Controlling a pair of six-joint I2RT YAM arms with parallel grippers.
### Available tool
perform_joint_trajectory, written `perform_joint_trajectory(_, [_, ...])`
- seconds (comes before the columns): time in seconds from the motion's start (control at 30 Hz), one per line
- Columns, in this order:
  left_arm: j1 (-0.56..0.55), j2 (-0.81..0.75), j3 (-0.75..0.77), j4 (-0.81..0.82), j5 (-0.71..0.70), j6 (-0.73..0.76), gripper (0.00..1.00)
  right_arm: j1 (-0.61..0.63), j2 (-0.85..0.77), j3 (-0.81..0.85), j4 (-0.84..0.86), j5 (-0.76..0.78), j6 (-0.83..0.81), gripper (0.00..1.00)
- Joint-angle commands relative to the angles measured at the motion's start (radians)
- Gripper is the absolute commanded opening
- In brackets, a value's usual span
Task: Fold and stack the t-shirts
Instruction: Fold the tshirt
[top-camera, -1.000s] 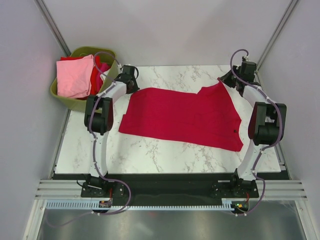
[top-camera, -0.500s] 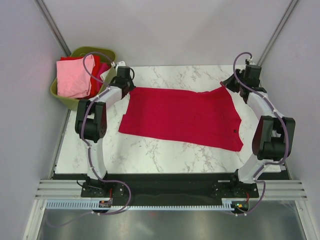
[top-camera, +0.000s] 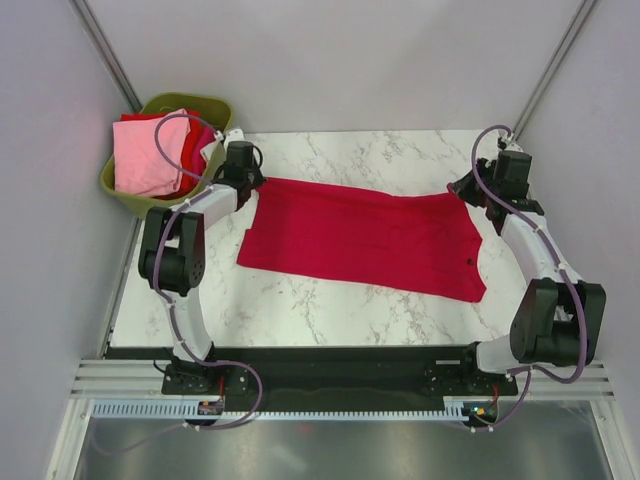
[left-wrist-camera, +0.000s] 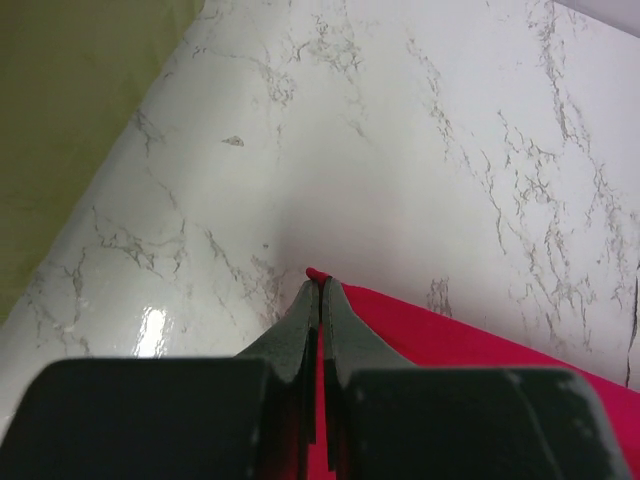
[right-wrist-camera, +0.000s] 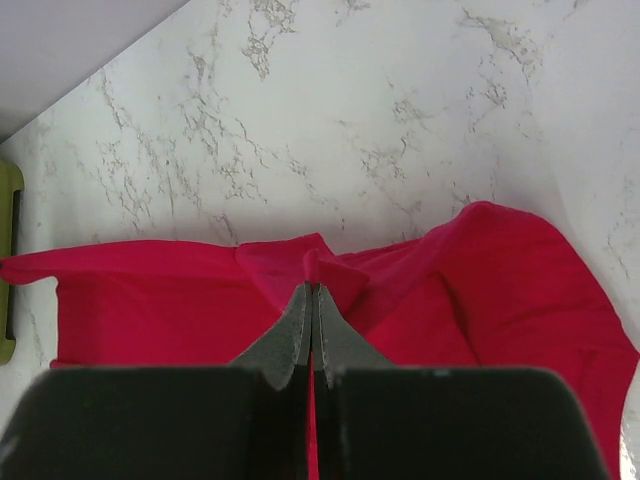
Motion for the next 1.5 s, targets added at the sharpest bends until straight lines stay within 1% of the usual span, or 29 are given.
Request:
perform_joint_trajectory(0.0, [0.007, -0.101, -0.063, 0.128, -0.038, 0.032, 0.02, 0.005, -0.091, -0.033, -0.015, 0.046, -0.031, 0.0])
perform_joint_trajectory(0.23, [0.007, -0.136, -0.112, 0.15, 0.0, 0.033, 0.02, 0.005, -0.194, -0.128, -0.044, 0.086, -0.045, 0.0])
perform_joint_trajectory(0.6, [0.007, -0.161, -0.169, 0.182, 0.035, 0.026, 0.02, 0.011, -0.329, -0.198, -0.093, 0.089, -0.042, 0.0])
perform_joint_trajectory(0.67, [0.007, -0.164, -0.195, 0.202, 0.069, 0.033, 0.02, 0.015, -0.347, -0.214, -0.101, 0.101, -0.039, 0.0])
perform_joint_trajectory(0.77, [0.007, -0.176, -0.241, 0.266, 0.083, 0.029, 0.02, 0.019, -0.387, -0.241, -0.112, 0.111, -0.028, 0.0])
perform_joint_trajectory(0.8, [0.007, -0.193, -0.276, 0.309, 0.084, 0.029, 0.02, 0.019, -0.408, -0.251, -0.11, 0.112, -0.025, 0.0])
perform_joint_trajectory(0.9, [0.007, -0.225, -0.322, 0.338, 0.075, 0.015, 0.02, 0.025, -0.445, -0.284, -0.113, 0.114, -0.013, 0.0])
perform_joint_trajectory(1.17, [0.009, -0.273, -0.39, 0.335, 0.046, -0.022, 0.02, 0.033, -0.513, -0.366, -0.119, 0.1, 0.012, 0.0])
perform_joint_trajectory(1.47, [0.019, -0.316, -0.451, 0.332, 0.048, -0.074, 0.02, 0.034, -0.583, -0.461, -0.121, 0.089, 0.05, 0.01])
